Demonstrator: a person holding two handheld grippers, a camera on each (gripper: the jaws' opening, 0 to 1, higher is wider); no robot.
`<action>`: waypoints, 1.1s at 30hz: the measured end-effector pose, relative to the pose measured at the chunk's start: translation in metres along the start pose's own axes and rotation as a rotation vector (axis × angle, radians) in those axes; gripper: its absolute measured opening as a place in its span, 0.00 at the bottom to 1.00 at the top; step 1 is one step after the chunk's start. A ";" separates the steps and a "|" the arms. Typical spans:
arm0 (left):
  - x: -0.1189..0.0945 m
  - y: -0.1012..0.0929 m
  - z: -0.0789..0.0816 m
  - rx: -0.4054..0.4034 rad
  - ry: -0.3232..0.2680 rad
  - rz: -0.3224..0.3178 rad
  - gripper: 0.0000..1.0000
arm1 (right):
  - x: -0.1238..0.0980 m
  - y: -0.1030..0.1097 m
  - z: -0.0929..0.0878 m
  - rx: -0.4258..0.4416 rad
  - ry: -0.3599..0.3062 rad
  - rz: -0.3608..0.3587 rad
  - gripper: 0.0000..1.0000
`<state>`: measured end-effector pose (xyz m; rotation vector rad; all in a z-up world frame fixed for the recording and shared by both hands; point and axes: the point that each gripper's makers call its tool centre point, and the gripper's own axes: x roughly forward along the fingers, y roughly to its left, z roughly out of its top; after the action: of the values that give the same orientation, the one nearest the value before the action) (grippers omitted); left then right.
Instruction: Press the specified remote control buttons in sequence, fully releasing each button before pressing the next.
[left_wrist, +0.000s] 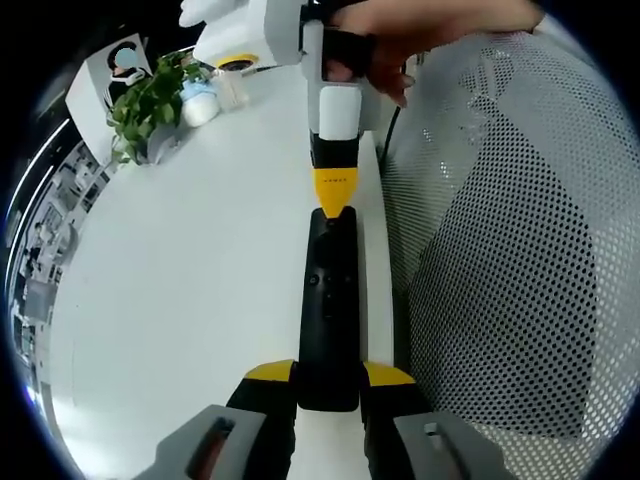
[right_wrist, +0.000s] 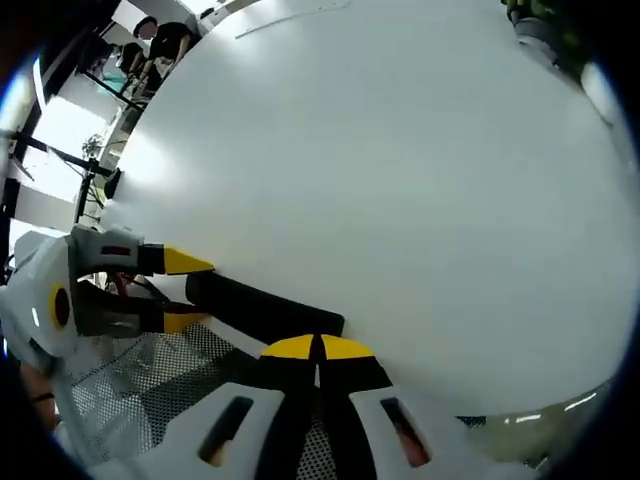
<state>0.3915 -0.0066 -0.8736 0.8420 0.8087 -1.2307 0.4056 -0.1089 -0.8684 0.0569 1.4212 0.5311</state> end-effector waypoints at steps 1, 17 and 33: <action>0.000 0.000 0.000 -0.004 -0.001 0.000 0.24 | 0.000 0.000 0.000 0.005 -0.001 0.008 0.00; 0.000 0.000 0.000 -0.021 -0.012 0.000 0.24 | 0.000 0.008 -0.005 -0.034 0.010 0.043 0.00; 0.000 -0.001 0.000 -0.027 -0.017 -0.002 0.24 | 0.002 0.010 -0.002 -0.076 -0.011 0.022 0.00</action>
<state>0.3901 -0.0067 -0.8736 0.8079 0.8107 -1.2252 0.4010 -0.1000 -0.8667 0.0145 1.3903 0.6012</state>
